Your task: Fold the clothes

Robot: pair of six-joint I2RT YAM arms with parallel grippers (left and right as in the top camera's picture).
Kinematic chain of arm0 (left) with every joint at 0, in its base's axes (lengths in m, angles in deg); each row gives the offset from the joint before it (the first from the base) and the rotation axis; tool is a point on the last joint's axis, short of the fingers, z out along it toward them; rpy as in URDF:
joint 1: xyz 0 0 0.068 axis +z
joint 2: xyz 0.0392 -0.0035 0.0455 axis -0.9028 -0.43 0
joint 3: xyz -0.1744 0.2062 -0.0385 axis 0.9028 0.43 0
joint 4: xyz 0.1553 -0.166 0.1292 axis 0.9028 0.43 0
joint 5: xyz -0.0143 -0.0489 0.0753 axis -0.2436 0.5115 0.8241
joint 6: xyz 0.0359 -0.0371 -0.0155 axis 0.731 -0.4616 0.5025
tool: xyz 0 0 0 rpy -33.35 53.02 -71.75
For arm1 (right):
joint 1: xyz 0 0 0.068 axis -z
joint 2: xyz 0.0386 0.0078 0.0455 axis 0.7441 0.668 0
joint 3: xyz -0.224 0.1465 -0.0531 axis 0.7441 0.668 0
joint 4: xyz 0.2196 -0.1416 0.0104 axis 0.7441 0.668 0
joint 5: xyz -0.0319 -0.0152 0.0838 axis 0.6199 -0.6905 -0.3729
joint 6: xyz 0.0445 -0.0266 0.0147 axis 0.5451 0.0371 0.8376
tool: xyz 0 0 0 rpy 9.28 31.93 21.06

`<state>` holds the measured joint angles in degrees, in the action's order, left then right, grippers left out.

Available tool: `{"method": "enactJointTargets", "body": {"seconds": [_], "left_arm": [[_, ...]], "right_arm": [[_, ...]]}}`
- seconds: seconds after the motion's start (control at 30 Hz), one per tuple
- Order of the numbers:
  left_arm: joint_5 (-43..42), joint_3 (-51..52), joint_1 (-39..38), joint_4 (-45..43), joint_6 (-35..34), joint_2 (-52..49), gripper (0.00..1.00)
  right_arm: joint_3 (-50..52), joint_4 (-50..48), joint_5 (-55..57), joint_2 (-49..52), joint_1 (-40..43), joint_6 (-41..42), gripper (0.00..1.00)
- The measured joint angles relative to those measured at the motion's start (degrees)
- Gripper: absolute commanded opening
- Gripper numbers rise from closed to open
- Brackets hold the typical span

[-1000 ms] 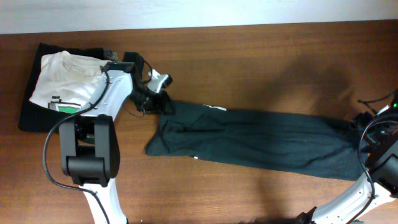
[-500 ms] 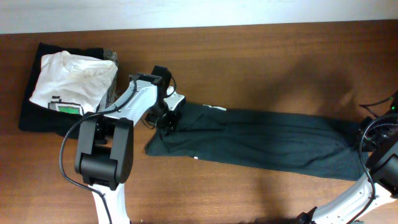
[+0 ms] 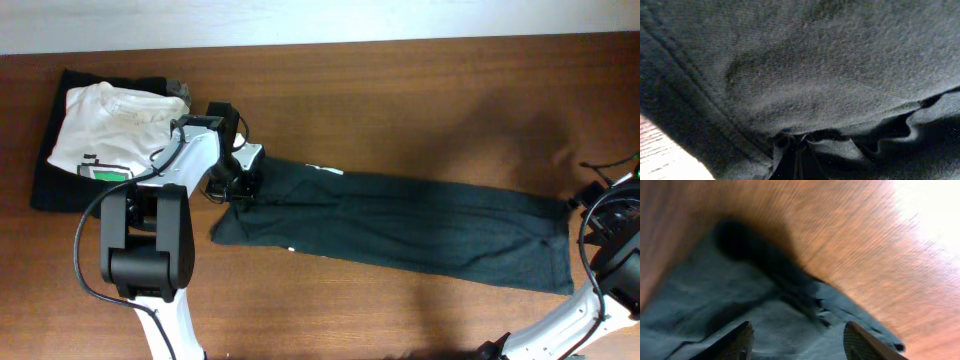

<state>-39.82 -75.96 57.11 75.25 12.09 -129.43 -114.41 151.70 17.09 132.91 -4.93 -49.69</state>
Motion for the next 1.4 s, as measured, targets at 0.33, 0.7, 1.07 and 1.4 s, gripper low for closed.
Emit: {"method": "enactJointTargets", "body": {"seconds": [0.33,0.7,1.07,1.4], "left_arm": [[-0.1,0.0,0.1,-0.3,-0.2,0.0,0.03],[-0.6,0.0,0.1,-0.3,-0.4,0.0,0.06],[-0.9,0.0,0.4,-0.4,-0.4,0.0,0.06],[-2.5,-0.5,0.6,0.0,-0.9,0.1,0.59]], "right_arm": [[-3.1,8.8,5.4,0.1,-1.8,-0.3,0.3],[2.4,-4.6,4.3,-0.2,-3.2,0.3,0.21],[-2.7,9.8,9.2,-2.3,-0.9,0.7,0.13],[-2.8,8.6,15.7,-2.5,-0.9,4.2,0.67]]}}
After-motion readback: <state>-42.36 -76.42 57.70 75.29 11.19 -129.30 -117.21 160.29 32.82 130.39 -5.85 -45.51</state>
